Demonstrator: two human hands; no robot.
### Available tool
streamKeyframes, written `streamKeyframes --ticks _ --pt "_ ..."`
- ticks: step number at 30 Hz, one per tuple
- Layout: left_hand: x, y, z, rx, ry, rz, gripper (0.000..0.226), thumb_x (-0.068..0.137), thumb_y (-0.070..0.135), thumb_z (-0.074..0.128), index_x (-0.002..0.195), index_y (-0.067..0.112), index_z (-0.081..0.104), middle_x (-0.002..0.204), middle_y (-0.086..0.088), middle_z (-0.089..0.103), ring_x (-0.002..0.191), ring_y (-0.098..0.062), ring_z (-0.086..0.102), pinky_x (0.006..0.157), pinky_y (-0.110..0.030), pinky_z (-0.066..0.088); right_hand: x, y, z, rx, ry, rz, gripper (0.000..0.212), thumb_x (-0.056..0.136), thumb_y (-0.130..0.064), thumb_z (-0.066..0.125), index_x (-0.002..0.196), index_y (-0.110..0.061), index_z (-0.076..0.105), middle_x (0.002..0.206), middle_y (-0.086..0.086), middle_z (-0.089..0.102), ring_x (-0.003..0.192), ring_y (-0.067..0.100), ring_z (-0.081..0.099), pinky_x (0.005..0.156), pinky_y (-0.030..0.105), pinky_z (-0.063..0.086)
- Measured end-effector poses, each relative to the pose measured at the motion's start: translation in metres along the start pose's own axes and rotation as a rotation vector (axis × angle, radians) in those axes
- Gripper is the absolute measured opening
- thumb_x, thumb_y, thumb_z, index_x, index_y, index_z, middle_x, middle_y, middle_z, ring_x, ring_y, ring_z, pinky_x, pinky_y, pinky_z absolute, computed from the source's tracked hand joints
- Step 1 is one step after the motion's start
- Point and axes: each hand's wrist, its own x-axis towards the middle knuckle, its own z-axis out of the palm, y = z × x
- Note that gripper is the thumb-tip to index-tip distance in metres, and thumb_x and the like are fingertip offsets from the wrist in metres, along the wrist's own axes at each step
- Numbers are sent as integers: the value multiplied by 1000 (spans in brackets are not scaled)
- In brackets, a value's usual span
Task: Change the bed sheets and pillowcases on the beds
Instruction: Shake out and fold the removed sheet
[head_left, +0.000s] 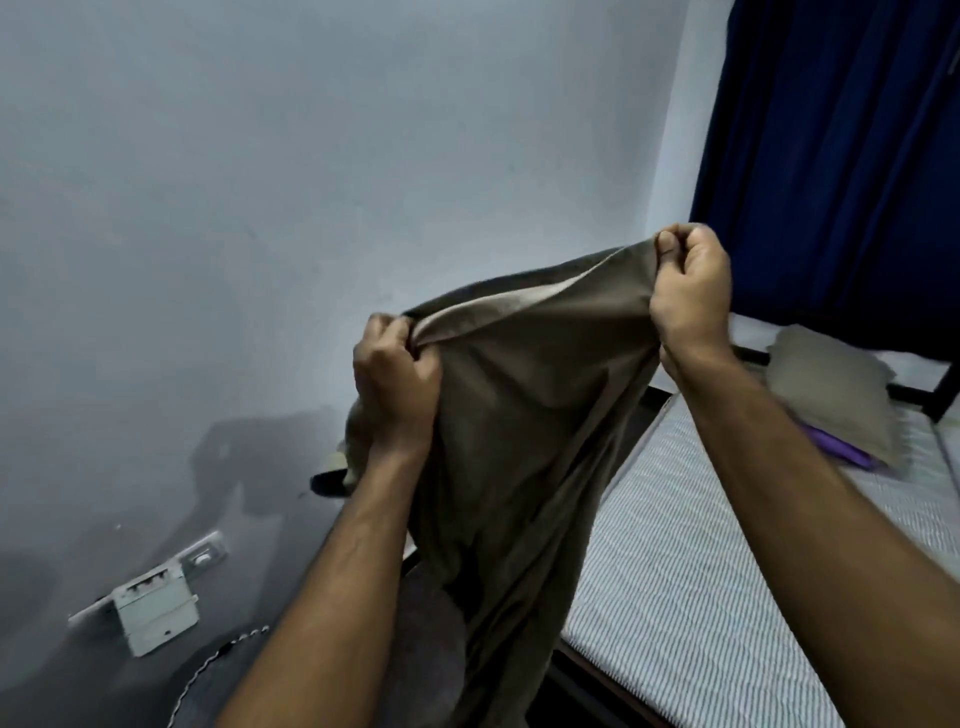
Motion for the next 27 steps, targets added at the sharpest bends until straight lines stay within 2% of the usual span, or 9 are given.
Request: streamKeyframes --ticks 4,6,8,10,14,17,20,24,27 --pt "-5 2 -1 -236 74 -103 8 83 7 63 75 8 65 75 3 51 66 -10 47 64 -24 36 -3 -2 7 17 -35 34 12 103 -23 50 99 -18 60 87 -12 61 82 1 56 80 24 51" --pt "-10 -5 3 -226 -101 -91 13 82 12 63 70 13 61 71 1 53 65 -11 49 63 -26 35 1 1 7 65 -8 93 12 103 -20 50 99 -16 61 86 -11 61 80 1 55 80 25 50" --pt "-21 -22 11 -25 -429 -56 16 77 23 62 64 13 59 64 -3 55 66 -21 56 61 -31 40 -1 -2 8 145 0 179 14 104 -17 50 103 -11 63 85 -10 61 78 0 55 80 22 50" --pt "-36 -43 19 188 -669 -191 21 75 24 63 59 15 54 57 -3 50 69 -29 60 60 -32 40 -9 -12 10 199 -78 234 15 105 -15 50 106 -9 64 87 -7 62 78 0 57 81 18 52" --pt "-64 -70 25 269 -693 -342 24 72 12 60 53 10 45 52 -7 42 65 -36 55 59 -33 34 -32 -28 17 346 -356 240 11 105 -14 51 102 -11 61 83 -3 61 71 0 57 72 18 52" --pt "-77 -64 24 36 -684 -264 16 70 17 57 58 7 59 62 -7 56 62 -27 55 60 -33 38 -36 -28 15 362 -494 199 10 104 -14 52 99 -12 61 80 -4 61 70 2 56 70 18 50" --pt "-103 -55 21 -117 -665 -119 15 77 21 61 78 12 73 98 -1 65 88 -15 64 74 -28 50 -33 -23 13 371 -458 208 9 103 -14 54 99 -12 62 80 -5 62 71 3 56 72 21 50" --pt "-155 -25 20 42 -467 361 13 84 22 68 77 12 67 121 -13 62 105 -32 57 85 -39 47 -33 -16 11 363 -441 205 11 103 -12 54 95 -14 62 79 -5 61 71 4 55 72 20 49" --pt "-188 0 34 21 -482 666 7 89 17 72 89 10 74 127 -15 64 118 -33 58 95 -40 48 -34 -17 9 380 -433 221 12 103 -10 53 94 -13 61 77 -3 59 67 3 54 68 19 50"
